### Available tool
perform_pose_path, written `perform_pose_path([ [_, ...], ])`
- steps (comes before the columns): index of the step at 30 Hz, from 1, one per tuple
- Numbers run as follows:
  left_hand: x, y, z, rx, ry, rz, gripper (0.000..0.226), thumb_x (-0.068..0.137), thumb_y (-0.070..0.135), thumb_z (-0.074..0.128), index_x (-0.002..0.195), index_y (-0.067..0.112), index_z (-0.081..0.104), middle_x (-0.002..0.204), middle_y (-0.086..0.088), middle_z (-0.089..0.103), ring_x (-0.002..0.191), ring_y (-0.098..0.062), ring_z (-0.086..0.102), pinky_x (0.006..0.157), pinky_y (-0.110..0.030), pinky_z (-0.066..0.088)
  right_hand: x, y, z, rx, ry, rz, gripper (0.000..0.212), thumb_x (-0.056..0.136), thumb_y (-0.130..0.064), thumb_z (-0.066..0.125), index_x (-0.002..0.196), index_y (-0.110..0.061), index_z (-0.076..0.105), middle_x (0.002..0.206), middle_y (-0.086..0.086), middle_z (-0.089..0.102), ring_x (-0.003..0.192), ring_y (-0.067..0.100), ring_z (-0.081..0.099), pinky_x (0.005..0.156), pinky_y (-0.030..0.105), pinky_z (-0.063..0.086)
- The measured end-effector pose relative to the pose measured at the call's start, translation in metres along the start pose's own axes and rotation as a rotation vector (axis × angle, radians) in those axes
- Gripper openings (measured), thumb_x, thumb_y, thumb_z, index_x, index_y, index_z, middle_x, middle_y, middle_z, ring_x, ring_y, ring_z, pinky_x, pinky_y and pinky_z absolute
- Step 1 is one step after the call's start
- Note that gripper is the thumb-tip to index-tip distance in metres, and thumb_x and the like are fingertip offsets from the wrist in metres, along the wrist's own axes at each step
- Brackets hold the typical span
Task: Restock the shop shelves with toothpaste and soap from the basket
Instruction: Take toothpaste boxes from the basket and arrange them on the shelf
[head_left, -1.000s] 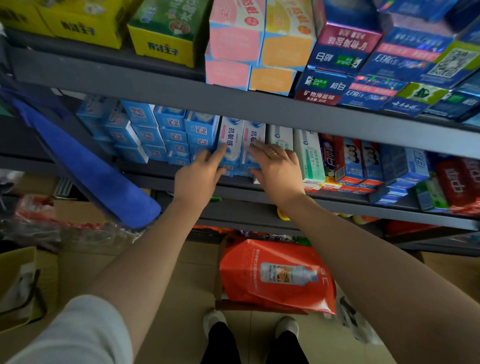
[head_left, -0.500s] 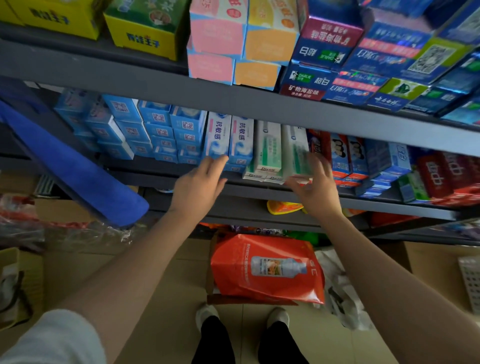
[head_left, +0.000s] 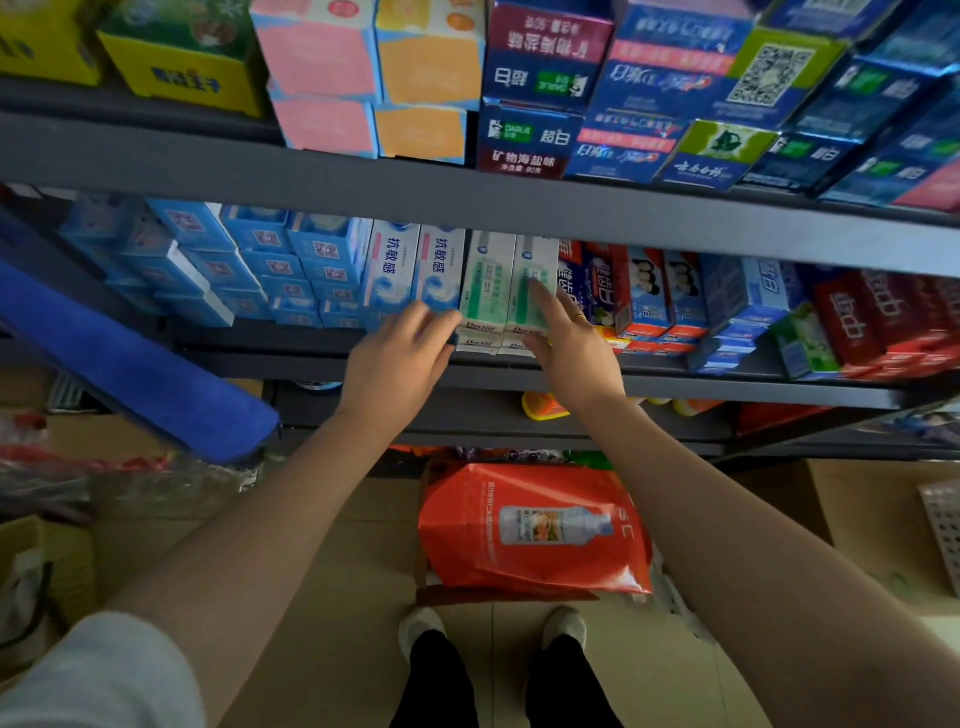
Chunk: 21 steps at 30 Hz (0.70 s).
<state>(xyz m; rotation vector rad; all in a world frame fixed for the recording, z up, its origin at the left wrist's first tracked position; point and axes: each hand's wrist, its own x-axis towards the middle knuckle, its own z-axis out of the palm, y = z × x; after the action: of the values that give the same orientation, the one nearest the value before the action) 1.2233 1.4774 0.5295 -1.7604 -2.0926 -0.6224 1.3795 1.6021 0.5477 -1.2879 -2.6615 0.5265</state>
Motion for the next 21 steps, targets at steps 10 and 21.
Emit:
perform_pose_path([
  [10, 0.032, 0.025, 0.016, -0.017, -0.158, -0.029, 0.029, 0.063, 0.011, 0.081, 0.088, 0.006, 0.066, 0.091, -0.009, 0.069, 0.087, -0.028, 0.067, 0.073, -0.035, 0.055, 0.002, 0.011, 0.001, 0.017, 0.004, -0.075, 0.059, 0.092, -0.017, 0.052, 0.144, -0.027, 0.026, 0.145, 0.008, 0.041, 0.110, 0.033, 0.059, 0.083, 0.045, 0.054],
  [21, -0.025, 0.112, -0.029, -0.159, -0.562, 0.220, 0.033, 0.083, 0.026, 0.041, 0.104, 0.012, 0.063, 0.093, -0.008, 0.065, 0.071, -0.029, 0.067, 0.051, -0.034, 0.053, -0.119, 0.073, -0.038, 0.098, -0.003, 0.116, 0.032, 0.092, -0.025, 0.048, 0.122, -0.014, 0.050, 0.108, 0.013, 0.064, 0.097, 0.035, 0.061, 0.067, 0.038, 0.046],
])
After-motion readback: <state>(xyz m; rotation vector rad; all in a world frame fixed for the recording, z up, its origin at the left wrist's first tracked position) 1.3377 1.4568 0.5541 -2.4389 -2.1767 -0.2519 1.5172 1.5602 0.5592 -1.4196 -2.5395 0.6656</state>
